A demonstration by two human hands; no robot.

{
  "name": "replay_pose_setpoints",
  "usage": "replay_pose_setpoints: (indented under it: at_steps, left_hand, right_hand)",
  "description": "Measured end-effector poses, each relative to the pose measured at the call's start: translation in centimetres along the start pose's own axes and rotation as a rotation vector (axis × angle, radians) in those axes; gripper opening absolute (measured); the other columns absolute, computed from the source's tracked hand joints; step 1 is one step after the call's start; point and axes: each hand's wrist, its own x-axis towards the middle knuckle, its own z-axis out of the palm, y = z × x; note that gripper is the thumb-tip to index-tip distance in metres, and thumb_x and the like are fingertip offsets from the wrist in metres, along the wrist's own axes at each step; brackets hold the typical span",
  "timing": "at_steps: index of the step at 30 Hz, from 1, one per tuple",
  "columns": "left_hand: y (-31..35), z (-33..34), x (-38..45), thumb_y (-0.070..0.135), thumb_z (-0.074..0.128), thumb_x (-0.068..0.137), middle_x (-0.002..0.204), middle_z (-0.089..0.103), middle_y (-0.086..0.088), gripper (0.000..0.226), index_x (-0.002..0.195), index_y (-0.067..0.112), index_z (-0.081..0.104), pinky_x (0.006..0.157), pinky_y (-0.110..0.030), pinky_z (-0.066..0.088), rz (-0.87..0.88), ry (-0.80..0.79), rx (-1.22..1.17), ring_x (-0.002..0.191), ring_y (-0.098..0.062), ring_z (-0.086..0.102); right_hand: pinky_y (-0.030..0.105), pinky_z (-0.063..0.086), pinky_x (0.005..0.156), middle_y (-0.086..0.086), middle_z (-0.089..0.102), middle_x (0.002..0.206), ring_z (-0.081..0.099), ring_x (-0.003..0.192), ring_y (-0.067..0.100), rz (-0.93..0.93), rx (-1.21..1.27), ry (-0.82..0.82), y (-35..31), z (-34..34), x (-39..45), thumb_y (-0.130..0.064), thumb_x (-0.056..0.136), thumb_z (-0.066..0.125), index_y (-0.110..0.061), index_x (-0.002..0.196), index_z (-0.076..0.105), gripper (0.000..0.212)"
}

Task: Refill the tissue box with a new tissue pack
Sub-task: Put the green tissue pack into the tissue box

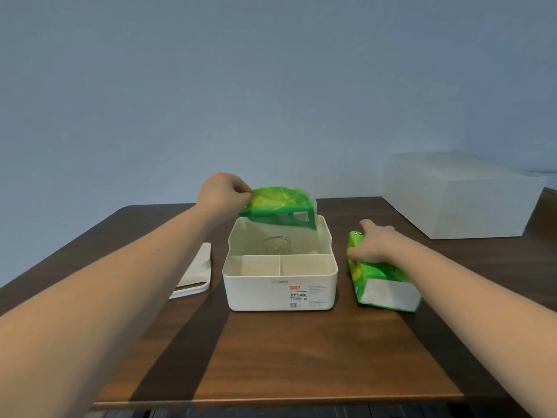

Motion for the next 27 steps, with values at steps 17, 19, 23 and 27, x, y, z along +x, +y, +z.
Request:
replay_pose_setpoints:
  at_steps: [17, 19, 23, 27]
  left_hand:
    - [-6.9, 0.9, 4.8, 0.012, 0.050, 0.090, 0.095, 0.075, -0.021, 0.029, 0.095, 0.003, 0.077, 0.073, -0.031, 0.045, -0.148, 0.145, 0.102, 0.092, -0.037, 0.064]
    - [-7.8, 1.4, 5.1, 0.012, 0.050, 0.091, 0.099, 0.074, -0.020, 0.029, 0.097, 0.004, 0.077, 0.072, -0.030, 0.043, -0.164, 0.111, 0.124, 0.093, -0.036, 0.064]
    - [-9.6, 2.0, 5.5, 0.009, 0.050, 0.091, 0.121, 0.070, -0.010, 0.034, 0.117, 0.012, 0.073, 0.078, -0.032, 0.045, -0.192, 0.024, 0.207, 0.108, -0.032, 0.063]
    - [-11.3, 2.6, 5.3, 0.007, 0.051, 0.089, 0.122, 0.070, -0.010, 0.036, 0.117, 0.013, 0.073, 0.080, -0.035, 0.051, -0.182, -0.054, 0.274, 0.105, -0.030, 0.064]
  right_hand:
    - [0.052, 0.031, 0.112, 0.005, 0.019, 0.159, 0.025, 0.145, 0.028, -0.707, 0.318, 0.497, -8.6, -7.1, -1.1, -0.044, 0.059, 0.060, -0.039, 0.142, 0.033, 0.088]
    - [0.051, 0.029, 0.114, 0.004, 0.017, 0.160, 0.023, 0.146, 0.026, -0.819, 0.269, 0.457, -9.4, -7.1, -1.5, -0.041, 0.062, 0.063, -0.040, 0.143, 0.032, 0.087]
    - [0.046, 0.026, 0.117, 0.004, 0.019, 0.160, 0.018, 0.148, 0.019, -0.993, 0.107, 0.298, -10.6, -6.5, -1.7, -0.038, 0.064, 0.063, -0.036, 0.145, 0.034, 0.086]
    - [0.047, 0.025, 0.117, 0.002, 0.016, 0.161, 0.019, 0.148, 0.021, -1.063, -0.149, 0.144, -11.5, -5.2, -1.7, -0.037, 0.067, 0.063, -0.039, 0.145, 0.032, 0.084]
